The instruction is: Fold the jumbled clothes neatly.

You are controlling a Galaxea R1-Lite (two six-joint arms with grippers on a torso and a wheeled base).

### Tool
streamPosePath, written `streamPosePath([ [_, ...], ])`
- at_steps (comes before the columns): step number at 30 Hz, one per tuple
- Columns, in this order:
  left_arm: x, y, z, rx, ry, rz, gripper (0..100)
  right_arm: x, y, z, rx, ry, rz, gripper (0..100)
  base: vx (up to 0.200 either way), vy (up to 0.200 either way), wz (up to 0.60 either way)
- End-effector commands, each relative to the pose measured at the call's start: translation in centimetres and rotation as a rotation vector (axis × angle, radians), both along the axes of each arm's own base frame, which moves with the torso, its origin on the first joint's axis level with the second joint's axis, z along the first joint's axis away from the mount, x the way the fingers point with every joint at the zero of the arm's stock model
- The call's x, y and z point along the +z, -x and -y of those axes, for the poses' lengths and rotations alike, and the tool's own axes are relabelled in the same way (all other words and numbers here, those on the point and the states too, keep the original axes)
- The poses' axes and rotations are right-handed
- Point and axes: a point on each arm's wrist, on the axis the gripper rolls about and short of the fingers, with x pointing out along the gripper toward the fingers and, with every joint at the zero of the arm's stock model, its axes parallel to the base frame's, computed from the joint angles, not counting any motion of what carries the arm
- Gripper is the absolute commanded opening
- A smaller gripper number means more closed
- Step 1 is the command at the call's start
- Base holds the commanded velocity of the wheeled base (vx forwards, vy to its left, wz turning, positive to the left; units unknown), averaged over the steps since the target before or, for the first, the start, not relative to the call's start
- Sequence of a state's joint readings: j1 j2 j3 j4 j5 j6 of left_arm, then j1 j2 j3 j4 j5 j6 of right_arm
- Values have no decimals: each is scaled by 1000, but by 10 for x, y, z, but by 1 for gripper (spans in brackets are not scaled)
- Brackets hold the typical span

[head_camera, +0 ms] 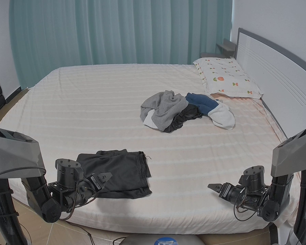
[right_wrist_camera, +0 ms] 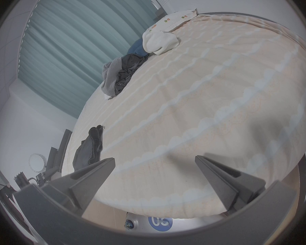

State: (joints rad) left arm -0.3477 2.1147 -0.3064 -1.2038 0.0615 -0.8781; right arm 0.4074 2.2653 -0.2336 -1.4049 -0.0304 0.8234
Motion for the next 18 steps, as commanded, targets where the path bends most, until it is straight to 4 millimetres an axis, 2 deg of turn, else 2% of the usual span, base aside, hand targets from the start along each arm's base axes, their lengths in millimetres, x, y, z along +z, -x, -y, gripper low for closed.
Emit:
streamPosePath([
  [1,0,0,-2,13,10,-4,100,0,0,-3,12,0,3,100,0,200,0],
  [18,1,6,-4,48,61,-30,100,3,-8,-12,33,-13,35,100,0,200,0],
])
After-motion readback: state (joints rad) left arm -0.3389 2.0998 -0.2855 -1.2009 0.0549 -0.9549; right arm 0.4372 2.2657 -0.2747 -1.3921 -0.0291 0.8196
